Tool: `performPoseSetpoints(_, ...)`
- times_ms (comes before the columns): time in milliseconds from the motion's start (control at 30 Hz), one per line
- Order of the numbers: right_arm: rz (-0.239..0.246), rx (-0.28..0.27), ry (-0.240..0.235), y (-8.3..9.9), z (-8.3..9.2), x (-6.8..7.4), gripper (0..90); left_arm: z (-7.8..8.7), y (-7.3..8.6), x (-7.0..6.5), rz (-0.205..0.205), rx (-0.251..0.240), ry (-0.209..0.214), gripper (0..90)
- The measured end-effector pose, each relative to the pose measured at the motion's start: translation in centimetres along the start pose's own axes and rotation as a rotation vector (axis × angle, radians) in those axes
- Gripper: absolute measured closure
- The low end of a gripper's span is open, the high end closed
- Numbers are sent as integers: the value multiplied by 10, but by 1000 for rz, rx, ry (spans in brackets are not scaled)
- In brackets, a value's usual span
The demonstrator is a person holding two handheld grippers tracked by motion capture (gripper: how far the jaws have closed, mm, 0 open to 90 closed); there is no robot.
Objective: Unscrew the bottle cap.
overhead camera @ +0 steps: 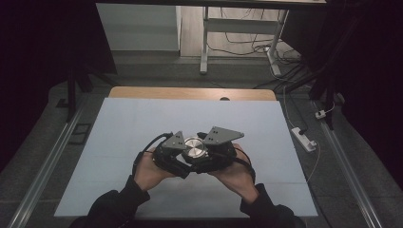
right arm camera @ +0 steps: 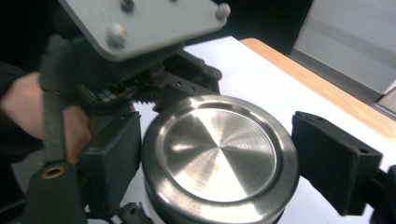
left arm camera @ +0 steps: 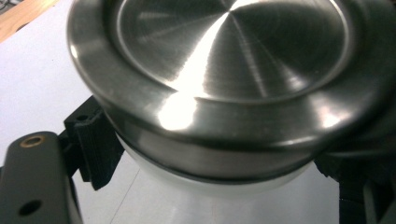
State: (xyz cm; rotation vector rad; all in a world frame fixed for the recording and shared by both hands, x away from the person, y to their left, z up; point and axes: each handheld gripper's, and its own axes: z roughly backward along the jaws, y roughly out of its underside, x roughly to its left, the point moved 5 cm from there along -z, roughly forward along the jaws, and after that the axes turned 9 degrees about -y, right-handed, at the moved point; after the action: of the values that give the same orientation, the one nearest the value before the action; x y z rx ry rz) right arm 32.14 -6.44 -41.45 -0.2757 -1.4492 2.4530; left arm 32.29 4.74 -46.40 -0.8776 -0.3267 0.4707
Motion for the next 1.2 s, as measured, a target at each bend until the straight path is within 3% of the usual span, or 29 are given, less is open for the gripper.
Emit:
performPoseSetpoints(100,15,2,-16,0,1,1,194,1,0,0,-7,-7,27,159)
performPoseSetpoints(200,33,4,-71,-1,4,1,195,4,1,-1,-26,-28,97,159)
performPoseSetpoints(233,48,-7,-142,-2,8,0,196,5,1,-2,-37,-35,127,159)
performPoseSetpoints(267,48,-7,-142,-2,8,0,196,6,1,-3,-46,-38,156,159)
performPoseSetpoints(300,47,-10,-190,-1,9,-1,196,6,2,-5,-61,-41,179,158)
performPoseSetpoints(467,102,-32,-461,7,17,-3,196,5,3,-18,-139,-63,308,158)
performPoseSetpoints(533,118,-53,-547,11,19,-3,195,4,3,-22,-158,-59,319,158)
performPoseSetpoints(600,105,-60,-570,14,20,-6,181,3,2,-21,-148,-58,301,158)
performPoseSetpoints(700,32,-44,-480,10,18,-11,71,4,1,-13,-108,-51,232,158)
performPoseSetpoints(767,1,-49,-408,4,21,-13,47,4,2,-8,-75,-42,174,158)
performPoseSetpoints(867,-2,0,-238,-1,22,-13,33,3,3,-1,-19,-33,112,158)
performPoseSetpoints(1000,-2,27,-116,-3,13,-4,83,0,3,0,25,-24,62,158)
performPoseSetpoints(1167,39,47,-44,-1,4,1,175,1,1,-1,11,-17,64,159)
performPoseSetpoints(1200,34,41,-50,-1,4,1,180,1,2,-1,-1,-14,70,159)
